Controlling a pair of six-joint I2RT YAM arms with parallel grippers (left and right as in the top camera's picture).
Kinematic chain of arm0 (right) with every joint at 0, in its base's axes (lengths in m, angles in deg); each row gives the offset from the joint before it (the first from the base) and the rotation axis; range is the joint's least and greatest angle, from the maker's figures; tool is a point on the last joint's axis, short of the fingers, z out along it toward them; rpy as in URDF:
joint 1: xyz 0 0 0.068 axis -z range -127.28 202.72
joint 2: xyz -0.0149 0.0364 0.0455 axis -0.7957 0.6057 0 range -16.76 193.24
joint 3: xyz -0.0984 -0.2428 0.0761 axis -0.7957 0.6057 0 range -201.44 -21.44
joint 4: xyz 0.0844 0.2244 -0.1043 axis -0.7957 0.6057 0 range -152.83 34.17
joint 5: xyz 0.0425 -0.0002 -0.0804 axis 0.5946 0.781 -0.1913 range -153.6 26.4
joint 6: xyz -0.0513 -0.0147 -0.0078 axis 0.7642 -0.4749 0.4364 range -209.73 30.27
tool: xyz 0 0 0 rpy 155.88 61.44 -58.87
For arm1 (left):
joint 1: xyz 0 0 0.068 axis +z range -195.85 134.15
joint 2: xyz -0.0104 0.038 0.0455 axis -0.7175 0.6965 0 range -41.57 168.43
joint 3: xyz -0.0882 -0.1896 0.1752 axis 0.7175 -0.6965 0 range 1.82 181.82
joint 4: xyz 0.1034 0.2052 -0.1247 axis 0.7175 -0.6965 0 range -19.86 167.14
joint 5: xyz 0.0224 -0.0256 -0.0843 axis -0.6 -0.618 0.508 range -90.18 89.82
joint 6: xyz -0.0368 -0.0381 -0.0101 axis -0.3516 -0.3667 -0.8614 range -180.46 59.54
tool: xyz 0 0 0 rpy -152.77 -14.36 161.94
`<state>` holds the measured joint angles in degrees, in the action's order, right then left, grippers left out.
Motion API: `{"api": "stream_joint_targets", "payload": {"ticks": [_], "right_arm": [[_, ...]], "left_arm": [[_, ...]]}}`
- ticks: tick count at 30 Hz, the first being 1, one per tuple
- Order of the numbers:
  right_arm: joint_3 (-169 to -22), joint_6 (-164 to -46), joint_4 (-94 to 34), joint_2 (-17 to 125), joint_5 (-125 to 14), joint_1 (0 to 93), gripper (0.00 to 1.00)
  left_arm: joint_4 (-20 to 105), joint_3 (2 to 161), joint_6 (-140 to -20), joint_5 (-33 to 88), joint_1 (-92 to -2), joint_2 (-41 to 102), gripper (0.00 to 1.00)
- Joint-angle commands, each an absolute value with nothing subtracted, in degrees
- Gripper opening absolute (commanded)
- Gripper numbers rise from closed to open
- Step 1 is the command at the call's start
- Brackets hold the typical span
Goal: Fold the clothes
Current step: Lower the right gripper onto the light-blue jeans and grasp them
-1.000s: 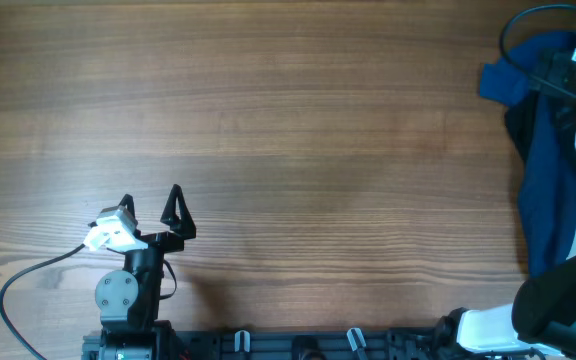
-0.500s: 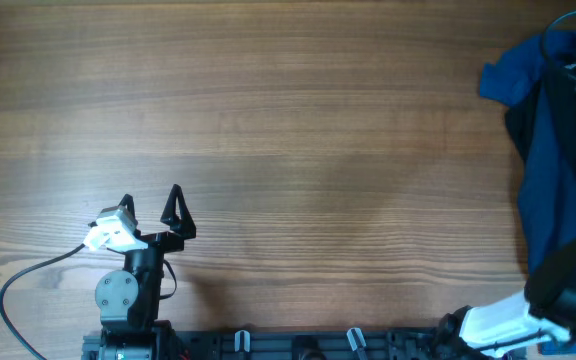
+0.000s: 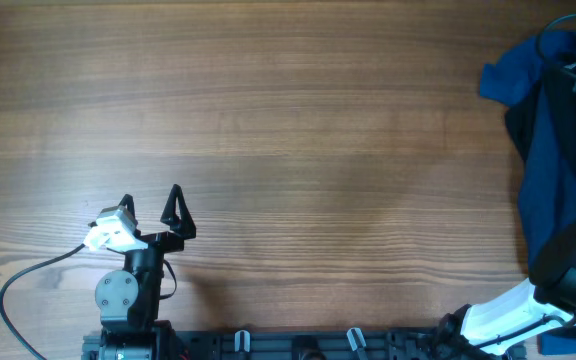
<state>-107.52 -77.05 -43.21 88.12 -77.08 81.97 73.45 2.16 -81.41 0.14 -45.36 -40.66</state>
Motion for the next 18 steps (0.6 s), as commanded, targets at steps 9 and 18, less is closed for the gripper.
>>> {"api": "stream_joint_targets", "payload": {"ticks": [9,18], "right_arm": [[-108.44,-77.20,-43.98,88.62,-66.65,81.67,0.80],[-108.44,-70.42,-51.34,96.91,-75.74,81.67,0.79]], "left_arm": [[72.88,2.14,-81.70,0.38,-45.03,-40.64,1.00],[72.88,2.14,-81.70,0.38,-45.03,-40.64,1.00]]}}
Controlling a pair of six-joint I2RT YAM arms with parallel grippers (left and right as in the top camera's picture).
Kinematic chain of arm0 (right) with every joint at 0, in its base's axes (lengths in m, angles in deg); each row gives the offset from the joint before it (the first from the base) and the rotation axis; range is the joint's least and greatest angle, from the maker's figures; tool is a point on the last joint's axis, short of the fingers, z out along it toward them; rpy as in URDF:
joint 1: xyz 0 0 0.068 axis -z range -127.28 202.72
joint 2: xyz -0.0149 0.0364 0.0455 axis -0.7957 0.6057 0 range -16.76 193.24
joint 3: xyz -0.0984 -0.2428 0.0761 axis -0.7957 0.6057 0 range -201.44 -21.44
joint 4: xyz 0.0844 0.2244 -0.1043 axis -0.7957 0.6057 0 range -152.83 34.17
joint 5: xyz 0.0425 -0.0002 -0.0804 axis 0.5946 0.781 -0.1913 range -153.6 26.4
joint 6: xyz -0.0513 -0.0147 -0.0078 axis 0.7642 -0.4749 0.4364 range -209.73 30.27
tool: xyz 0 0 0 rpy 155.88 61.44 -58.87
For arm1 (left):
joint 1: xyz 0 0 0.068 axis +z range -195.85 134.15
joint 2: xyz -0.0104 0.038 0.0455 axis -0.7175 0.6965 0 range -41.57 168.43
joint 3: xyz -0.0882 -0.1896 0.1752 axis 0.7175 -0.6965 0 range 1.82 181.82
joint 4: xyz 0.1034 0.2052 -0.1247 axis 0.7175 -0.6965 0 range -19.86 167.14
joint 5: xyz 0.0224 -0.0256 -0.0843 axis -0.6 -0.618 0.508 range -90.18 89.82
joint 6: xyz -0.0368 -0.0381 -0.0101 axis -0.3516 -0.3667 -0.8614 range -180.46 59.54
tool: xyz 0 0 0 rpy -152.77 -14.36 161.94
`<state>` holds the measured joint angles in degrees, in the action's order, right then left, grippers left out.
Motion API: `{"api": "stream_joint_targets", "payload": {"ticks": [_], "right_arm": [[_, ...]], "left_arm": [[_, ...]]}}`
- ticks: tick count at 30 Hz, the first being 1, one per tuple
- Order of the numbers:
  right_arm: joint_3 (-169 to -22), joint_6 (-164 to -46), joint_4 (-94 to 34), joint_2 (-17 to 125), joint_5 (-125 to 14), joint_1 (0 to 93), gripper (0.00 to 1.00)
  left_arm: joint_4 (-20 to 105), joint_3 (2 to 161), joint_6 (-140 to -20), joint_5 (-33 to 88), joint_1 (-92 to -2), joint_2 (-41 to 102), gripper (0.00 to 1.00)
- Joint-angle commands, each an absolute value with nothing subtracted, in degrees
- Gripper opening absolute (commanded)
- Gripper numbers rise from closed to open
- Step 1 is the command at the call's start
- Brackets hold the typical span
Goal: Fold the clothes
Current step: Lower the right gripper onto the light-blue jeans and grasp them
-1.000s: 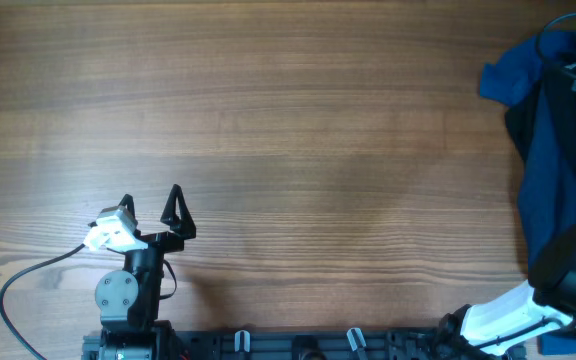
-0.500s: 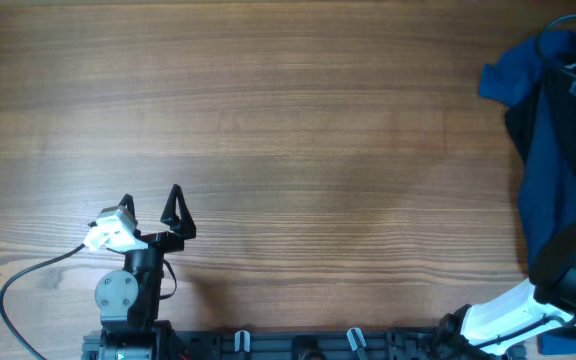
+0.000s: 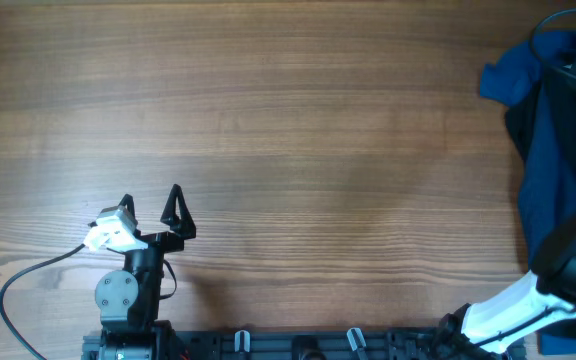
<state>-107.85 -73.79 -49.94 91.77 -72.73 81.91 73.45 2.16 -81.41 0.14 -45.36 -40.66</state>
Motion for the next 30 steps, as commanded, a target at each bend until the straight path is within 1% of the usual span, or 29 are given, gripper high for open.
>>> {"api": "stream_joint_targets", "payload": {"ticks": [1,8,15,23,30], "right_arm": [[-108.44,-70.42,-51.85,97.67,-75.87,81.67,0.79],[-108.44,-70.23,-56.33,102.74,-80.99,81.84,0.78],[-108.44,-72.19,-58.43,104.03,-79.83,84.73,0.77],[-108.44,-73.24,-58.97,105.23,-73.43,86.45,0.77],[-108.44,-73.26,-59.47,105.89,-68.62,86.43,0.79]], "left_arm": [[72.88,2.14,-81.70,0.38,-45.03,-40.64,1.00],[72.88,2.14,-81.70,0.38,-45.03,-40.66,1.00],[72.88,2.14,-81.70,0.38,-45.03,-40.64,1.00],[72.88,2.14,-81.70,0.38,-45.03,-40.64,1.00],[72.88,2.14,-81.67,0.38,-45.03,-40.64,1.00]]}}
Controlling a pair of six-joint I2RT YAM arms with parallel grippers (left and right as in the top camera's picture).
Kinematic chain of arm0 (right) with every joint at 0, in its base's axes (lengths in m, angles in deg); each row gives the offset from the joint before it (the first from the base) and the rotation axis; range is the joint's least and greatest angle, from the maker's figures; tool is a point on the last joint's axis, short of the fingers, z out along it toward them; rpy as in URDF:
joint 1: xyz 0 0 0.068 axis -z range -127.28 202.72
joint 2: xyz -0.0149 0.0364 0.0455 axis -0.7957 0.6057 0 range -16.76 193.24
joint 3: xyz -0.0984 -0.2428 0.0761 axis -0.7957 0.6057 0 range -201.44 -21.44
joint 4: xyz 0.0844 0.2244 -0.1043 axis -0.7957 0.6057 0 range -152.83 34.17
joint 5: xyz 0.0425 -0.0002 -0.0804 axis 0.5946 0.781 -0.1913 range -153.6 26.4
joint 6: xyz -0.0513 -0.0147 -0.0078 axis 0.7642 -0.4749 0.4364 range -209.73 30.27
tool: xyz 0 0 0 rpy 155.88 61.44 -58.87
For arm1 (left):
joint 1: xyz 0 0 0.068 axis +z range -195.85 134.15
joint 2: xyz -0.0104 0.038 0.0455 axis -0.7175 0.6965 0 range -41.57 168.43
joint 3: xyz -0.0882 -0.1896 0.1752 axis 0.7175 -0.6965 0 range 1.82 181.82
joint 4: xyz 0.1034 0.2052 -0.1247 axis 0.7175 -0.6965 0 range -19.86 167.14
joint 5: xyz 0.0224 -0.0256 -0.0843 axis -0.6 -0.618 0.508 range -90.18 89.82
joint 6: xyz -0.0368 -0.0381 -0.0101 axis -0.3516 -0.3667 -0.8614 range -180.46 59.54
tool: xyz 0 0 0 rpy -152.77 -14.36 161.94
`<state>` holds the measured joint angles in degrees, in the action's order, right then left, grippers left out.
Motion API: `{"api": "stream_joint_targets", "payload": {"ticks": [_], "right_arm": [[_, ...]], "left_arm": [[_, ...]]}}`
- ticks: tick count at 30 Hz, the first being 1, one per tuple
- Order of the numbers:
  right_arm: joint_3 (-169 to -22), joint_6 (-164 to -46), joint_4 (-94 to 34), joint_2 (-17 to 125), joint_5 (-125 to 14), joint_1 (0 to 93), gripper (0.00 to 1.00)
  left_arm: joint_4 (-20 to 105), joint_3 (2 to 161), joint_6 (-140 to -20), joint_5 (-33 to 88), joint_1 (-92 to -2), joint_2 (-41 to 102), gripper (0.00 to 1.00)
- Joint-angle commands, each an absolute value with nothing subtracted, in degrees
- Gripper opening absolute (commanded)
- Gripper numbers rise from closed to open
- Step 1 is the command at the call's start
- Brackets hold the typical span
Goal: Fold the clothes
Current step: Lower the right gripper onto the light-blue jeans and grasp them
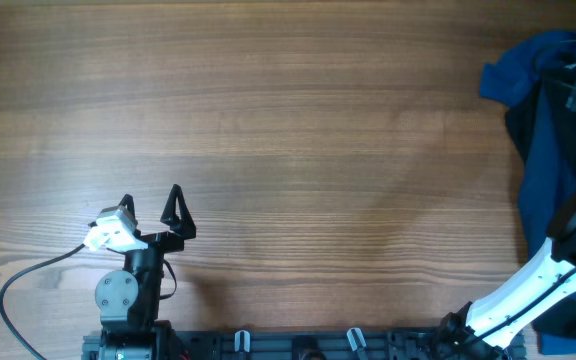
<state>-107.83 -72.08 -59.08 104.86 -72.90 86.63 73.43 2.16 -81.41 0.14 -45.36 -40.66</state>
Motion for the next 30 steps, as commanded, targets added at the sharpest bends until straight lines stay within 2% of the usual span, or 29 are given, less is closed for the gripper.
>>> {"api": "stream_joint_targets", "payload": {"ticks": [1,12,15,19,23,26,29,30], "right_arm": [[-108.44,-73.29,-59.50,105.89,-68.64,86.43,0.79],[-108.11,-71.71,-59.82,109.08,-70.78,86.76,0.78],[-108.15,-71.71,-61.53,108.71,-73.86,86.76,0.74],[-108.18,-71.67,-61.81,108.14,-74.78,86.78,0.63],[-108.18,-71.76,-61.75,108.05,-74.76,86.76,0.38],[-108.22,-71.80,-61.77,107.55,-74.74,86.54,0.31],[-108.22,-71.82,-61.77,106.33,-74.74,86.43,0.30],[-108.22,-71.89,-61.77,105.74,-74.74,86.43,0.23]], "left_arm": [[72.88,2.14,-81.70,0.38,-45.03,-40.64,1.00],[72.88,2.14,-81.70,0.38,-45.03,-40.64,1.00],[72.88,2.14,-81.70,0.38,-45.03,-40.64,1.00],[72.88,2.14,-81.67,0.38,-45.03,-40.64,1.00],[72.88,2.14,-81.67,0.38,-45.03,-40.64,1.00],[72.88,2.14,-81.70,0.38,-45.03,-40.64,1.00],[72.88,2.14,-81.70,0.38,-45.03,-40.64,1.00],[72.88,2.14,-81.70,0.38,-45.03,-40.64,1.00]]}}
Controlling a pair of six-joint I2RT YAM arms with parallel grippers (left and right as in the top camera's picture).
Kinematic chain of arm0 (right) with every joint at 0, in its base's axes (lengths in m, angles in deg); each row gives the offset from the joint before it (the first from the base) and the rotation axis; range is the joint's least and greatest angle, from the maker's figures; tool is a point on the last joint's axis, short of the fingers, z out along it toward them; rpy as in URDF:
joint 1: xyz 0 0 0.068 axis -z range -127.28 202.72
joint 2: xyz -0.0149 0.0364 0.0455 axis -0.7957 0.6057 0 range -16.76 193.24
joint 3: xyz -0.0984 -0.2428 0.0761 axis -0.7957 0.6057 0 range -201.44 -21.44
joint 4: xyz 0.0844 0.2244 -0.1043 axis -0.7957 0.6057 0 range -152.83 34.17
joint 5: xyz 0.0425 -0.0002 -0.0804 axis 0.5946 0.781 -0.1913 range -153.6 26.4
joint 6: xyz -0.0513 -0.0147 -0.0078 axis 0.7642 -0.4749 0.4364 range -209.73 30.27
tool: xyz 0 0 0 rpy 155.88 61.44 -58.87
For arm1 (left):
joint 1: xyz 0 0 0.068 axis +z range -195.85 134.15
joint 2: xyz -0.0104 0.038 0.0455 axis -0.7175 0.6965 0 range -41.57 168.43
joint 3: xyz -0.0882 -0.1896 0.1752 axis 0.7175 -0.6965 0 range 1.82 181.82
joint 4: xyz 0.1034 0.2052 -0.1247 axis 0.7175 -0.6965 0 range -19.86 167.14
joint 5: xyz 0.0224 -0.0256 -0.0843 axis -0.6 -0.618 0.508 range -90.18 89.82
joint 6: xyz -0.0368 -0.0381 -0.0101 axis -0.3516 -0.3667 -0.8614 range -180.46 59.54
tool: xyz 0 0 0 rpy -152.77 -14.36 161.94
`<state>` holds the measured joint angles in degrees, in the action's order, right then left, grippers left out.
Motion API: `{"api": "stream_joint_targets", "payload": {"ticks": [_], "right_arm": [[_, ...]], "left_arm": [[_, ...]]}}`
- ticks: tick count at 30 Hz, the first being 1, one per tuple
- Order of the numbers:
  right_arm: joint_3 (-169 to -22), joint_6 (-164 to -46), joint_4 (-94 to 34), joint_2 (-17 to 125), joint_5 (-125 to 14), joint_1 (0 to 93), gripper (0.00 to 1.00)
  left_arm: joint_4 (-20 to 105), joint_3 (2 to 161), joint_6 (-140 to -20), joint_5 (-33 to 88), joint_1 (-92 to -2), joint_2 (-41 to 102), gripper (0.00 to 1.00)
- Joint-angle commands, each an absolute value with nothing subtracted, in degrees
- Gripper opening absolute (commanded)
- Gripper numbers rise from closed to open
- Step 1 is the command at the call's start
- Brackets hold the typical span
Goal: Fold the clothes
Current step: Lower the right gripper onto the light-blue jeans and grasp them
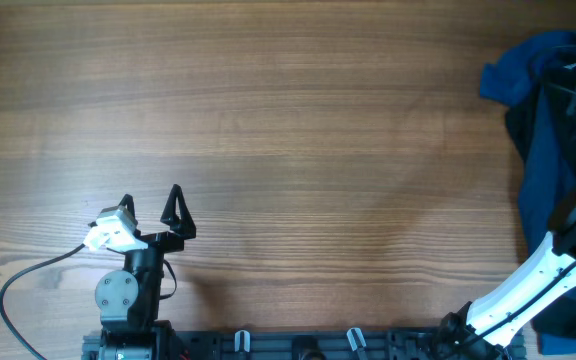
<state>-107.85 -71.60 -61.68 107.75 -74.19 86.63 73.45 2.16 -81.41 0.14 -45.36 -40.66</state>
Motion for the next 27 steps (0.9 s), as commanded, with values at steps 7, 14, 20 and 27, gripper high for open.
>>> {"api": "stream_joint_targets", "payload": {"ticks": [7,14,20,27], "right_arm": [[-108.22,-71.95,-61.75,99.94,-74.72,86.43,0.07],[-108.22,-71.93,-60.59,94.83,-72.57,86.43,0.04],[-108.22,-71.91,-56.39,89.15,-71.68,84.75,0.04],[-108.22,-73.66,-52.02,83.73,-69.97,78.30,0.04]], "left_arm": [[72.88,2.14,-81.70,0.38,-45.03,-40.64,1.00],[72.88,2.14,-81.70,0.38,-45.03,-40.64,1.00],[72.88,2.14,-81.70,0.38,-45.03,-40.64,1.00],[72.88,2.14,-81.70,0.38,-45.03,-40.64,1.00]]}}
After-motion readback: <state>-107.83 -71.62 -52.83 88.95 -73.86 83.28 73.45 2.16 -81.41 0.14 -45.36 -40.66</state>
